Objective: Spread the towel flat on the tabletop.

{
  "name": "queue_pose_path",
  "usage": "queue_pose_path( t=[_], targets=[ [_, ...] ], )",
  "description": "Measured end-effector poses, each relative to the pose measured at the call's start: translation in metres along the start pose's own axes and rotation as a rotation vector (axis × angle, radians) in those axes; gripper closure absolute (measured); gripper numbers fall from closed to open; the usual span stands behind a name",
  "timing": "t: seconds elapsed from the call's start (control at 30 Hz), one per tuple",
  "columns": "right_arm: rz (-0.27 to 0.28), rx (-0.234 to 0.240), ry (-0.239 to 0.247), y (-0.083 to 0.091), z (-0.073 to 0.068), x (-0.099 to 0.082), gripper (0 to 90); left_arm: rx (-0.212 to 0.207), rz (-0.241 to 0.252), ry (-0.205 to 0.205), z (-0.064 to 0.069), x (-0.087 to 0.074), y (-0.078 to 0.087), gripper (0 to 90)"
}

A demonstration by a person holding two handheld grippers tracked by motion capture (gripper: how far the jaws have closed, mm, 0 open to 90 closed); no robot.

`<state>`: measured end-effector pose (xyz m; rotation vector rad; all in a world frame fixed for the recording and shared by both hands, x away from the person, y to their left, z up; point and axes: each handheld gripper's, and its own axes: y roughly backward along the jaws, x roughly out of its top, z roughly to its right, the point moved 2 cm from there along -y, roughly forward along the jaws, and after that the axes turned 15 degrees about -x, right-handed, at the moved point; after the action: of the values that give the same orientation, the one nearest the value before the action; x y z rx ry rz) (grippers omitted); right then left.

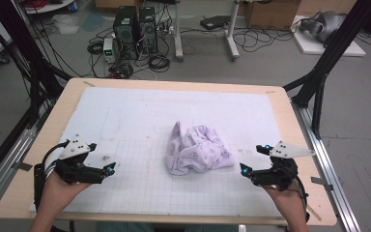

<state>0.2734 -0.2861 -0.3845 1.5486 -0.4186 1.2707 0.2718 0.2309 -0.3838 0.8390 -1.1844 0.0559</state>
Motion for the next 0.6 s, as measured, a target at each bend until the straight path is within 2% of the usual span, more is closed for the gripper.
queue_pose_path(
  t=[0.1,0.2,0.27,0.33,0.47,0.6],
  targets=[
    [-0.002,0.014,-0.005,-0.006,-0.002,0.004,11.0,-0.012,-0.004,-0.013,0.002,0.003,-0.003,7.8],
    [-0.005,0.047,-0.003,-0.020,-0.006,0.013,11.4,-0.031,-0.009,-0.021,0.006,0.009,-0.010,7.8],
    [-0.016,0.065,0.004,-0.029,-0.010,0.017,11.5,-0.056,-0.015,-0.043,0.011,0.016,-0.019,7.8],
    [-0.025,0.081,0.013,-0.036,-0.013,0.021,14.9,-0.075,-0.017,-0.053,0.015,0.021,-0.025,8.1],
    [-0.045,0.094,0.031,-0.051,-0.018,0.026,15.8,-0.107,-0.014,-0.064,0.020,0.029,-0.035,9.3],
    [-0.071,0.107,0.046,-0.064,-0.021,0.029,18.6,-0.150,-0.014,-0.084,0.028,0.041,-0.057,10.0]
  ],
)
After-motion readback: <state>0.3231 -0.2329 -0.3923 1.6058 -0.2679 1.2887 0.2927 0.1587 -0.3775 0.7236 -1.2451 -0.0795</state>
